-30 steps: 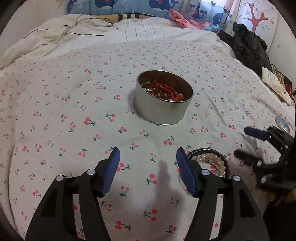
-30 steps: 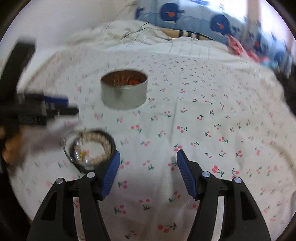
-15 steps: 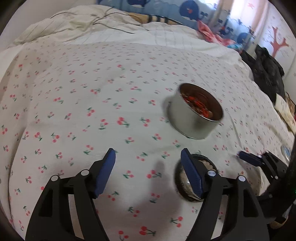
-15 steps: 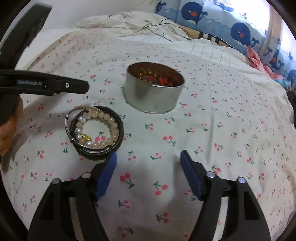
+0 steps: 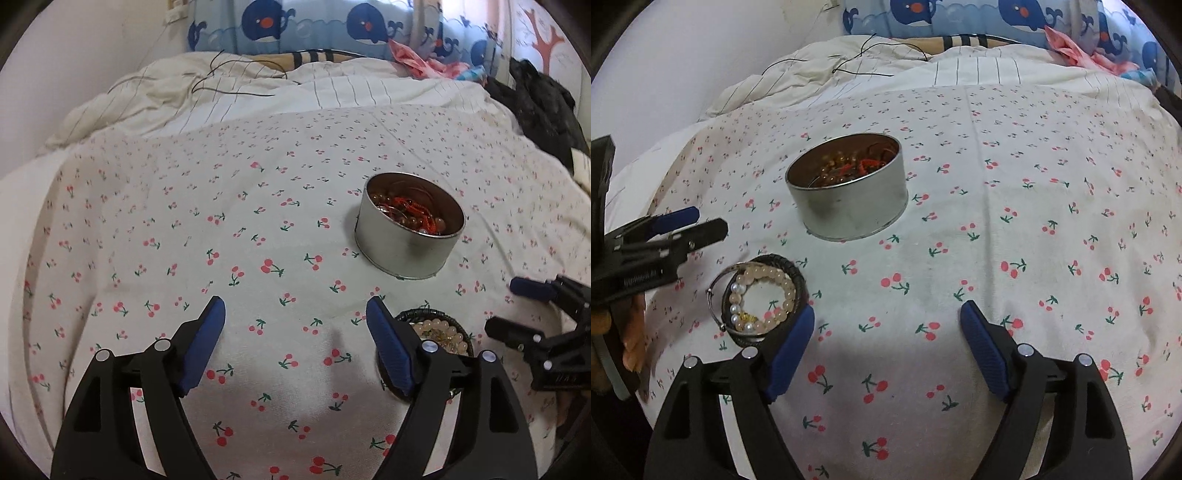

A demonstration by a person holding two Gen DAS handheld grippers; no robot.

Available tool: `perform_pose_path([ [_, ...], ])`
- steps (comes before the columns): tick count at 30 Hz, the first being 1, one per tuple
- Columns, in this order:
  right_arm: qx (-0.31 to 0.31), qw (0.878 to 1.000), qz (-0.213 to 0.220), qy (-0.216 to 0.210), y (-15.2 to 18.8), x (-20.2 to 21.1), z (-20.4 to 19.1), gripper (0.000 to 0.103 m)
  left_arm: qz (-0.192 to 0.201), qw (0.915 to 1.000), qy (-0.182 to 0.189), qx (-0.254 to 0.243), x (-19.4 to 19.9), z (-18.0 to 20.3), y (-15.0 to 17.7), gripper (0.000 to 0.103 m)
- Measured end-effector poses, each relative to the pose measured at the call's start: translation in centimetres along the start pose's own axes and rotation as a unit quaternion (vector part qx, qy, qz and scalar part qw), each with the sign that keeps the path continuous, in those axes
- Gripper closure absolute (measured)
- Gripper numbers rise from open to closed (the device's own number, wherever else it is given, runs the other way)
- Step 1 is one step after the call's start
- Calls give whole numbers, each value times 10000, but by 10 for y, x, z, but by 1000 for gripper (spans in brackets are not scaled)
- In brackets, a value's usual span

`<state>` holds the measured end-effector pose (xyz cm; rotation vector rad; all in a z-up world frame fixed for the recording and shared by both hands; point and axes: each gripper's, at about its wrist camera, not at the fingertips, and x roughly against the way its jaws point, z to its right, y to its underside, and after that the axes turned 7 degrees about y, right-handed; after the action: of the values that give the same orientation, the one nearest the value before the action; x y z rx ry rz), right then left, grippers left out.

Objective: Organize jewelry
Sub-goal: 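Move both open grippers toward the dark dish of remaining bracelets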

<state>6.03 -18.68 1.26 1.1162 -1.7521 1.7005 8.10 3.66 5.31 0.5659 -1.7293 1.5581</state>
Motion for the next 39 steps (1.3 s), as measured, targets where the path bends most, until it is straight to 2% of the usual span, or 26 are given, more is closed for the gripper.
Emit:
perform_pose_path([
  [5, -55, 10000, 16, -27, -4, -3, 1, 22, 23, 9996, -119, -257, 1, 8, 1, 26],
  [25, -137, 9996, 129, -200, -7, -7, 2, 21, 49, 9985, -263, -484, 1, 16, 4, 23],
  [28, -140, 9992, 138, -334, -11, -9, 0, 21, -39, 9992, -45, -400, 1, 14, 4, 23],
  [30, -109, 9989, 133, -441, -14, -10, -2, 21, -251, 9981, 546, -130, -2, 5, 2, 23],
  [31, -89, 9987, 125, -479, -16, -12, -3, 21, -441, 9926, 1115, 201, -4, -5, 1, 23],
  [33, -24, 9986, 105, -526, -19, -14, -5, 21, -767, 9705, 2060, 993, -11, -30, 0, 23],
  [36, 11, 9987, 100, -498, -20, -14, -5, 21, -886, 9465, 2606, 1684, -16, -57, 2, 23],
  [39, 75, 9994, 87, -336, -19, -14, -6, 21, -1034, 9279, 3059, 1863, -18, -65, 5, 23],
])
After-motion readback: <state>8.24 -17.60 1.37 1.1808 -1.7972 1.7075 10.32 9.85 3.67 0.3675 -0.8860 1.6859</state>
